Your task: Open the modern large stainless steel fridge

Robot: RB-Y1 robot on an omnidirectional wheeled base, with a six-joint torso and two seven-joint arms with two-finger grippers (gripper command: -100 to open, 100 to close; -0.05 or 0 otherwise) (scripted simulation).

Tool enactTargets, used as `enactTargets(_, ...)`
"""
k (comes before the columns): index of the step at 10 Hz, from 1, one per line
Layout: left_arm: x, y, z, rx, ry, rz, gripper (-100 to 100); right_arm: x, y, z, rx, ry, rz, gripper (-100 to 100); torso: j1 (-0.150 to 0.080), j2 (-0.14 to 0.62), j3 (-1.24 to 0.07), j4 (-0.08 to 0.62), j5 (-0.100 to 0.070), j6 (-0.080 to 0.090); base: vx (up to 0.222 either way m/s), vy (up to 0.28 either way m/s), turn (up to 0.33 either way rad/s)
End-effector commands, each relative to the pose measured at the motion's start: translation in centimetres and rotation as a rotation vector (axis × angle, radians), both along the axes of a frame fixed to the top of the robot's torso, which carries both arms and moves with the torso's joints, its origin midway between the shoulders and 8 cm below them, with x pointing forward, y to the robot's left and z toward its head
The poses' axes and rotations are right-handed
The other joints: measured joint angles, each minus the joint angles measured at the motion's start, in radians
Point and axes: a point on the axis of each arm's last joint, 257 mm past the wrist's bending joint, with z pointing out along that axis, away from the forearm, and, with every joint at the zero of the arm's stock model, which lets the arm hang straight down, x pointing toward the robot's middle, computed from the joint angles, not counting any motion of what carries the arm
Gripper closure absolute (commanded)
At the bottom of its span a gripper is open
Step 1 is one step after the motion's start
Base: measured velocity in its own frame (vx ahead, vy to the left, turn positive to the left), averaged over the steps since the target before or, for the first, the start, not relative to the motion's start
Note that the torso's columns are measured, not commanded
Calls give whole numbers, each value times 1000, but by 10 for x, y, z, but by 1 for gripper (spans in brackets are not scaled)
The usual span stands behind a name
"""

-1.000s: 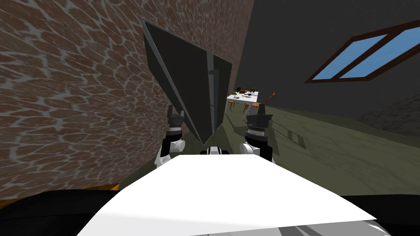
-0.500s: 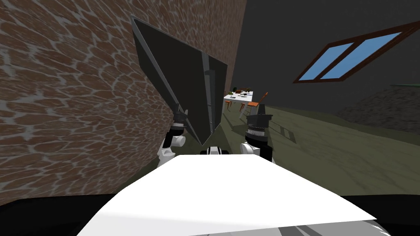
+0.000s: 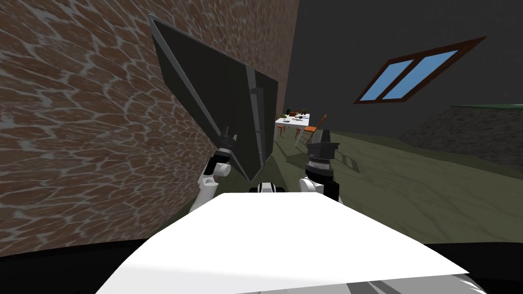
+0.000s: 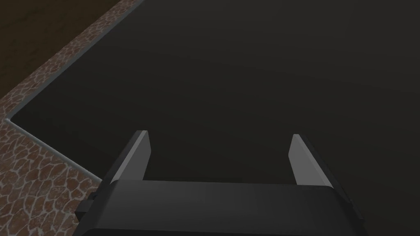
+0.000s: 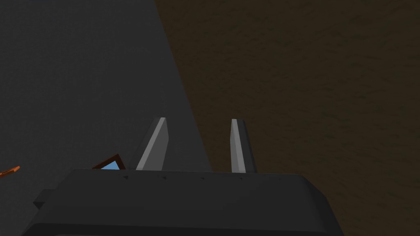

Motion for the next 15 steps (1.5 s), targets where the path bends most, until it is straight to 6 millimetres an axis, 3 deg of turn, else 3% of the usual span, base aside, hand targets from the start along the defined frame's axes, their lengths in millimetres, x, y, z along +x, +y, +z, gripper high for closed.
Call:
enactTargets(1, 19, -5, 3, 15, 29, -26, -100, 0, 0, 0, 0, 0, 0, 0, 0, 0, 0, 0, 0, 1, -4, 2, -76)
enactTargets(2, 34, -4, -3, 30, 75, -39, -100, 0, 0, 0, 0, 0, 0, 0, 0, 0, 0, 0, 0, 0, -5, -1, -133)
enactTargets(3, 35, -7, 5, 31, 60, -44, -100, 0, 0, 0, 0, 0, 0, 0, 0, 0, 0, 0, 0, 0, -5, 1, -103)
enactTargets(4, 49, -4, -4, 48, 114, -49, -100, 0, 0, 0, 0, 0, 0, 0, 0, 0, 0, 0, 0, 0, -6, 0, -157)
enactTargets(5, 50, -8, 8, 49, 91, -57, -100, 0, 0, 0, 0, 0, 0, 0, 0, 0, 0, 0, 0, 1, -5, 3, -86)
enactTargets(6, 64, -4, -1, 67, 146, -58, -100, 0, 0, 0, 0, 0, 0, 0, 0, 0, 0, 0, 0, 0, -5, 1, -173)
enactTargets(7, 65, -9, 12, 69, 121, -66, -100, 0, 0, 0, 0, 0, 0, 0, 0, 0, 0, 0, 0, 1, -5, 3, -91)
enactTargets(8, 78, -4, 4, 78, 175, -66, -100, 0, 0, 0, 0, 0, 0, 0, 0, 0, 0, 0, 0, 0, -5, 0, -180)
enactTargets(9, 79, -8, 17, 90, 151, -71, -100, 0, 0, 0, 0, 0, 0, 0, 0, 0, 0, 0, 0, 1, -5, 2, -93)
enactTargets(12, 104, 2, 22, 131, 219, -61, -100, 0, 0, 0, 0, 0, 0, 0, 0, 0, 0, 0, 0, 0, -5, 2, -148)
enactTargets(15, 117, 4, 39, 155, 234, -55, -100, 0, 0, 0, 0, 0, 0, 0, 0, 0, 0, 0, 0, 1, -5, 4, -110)
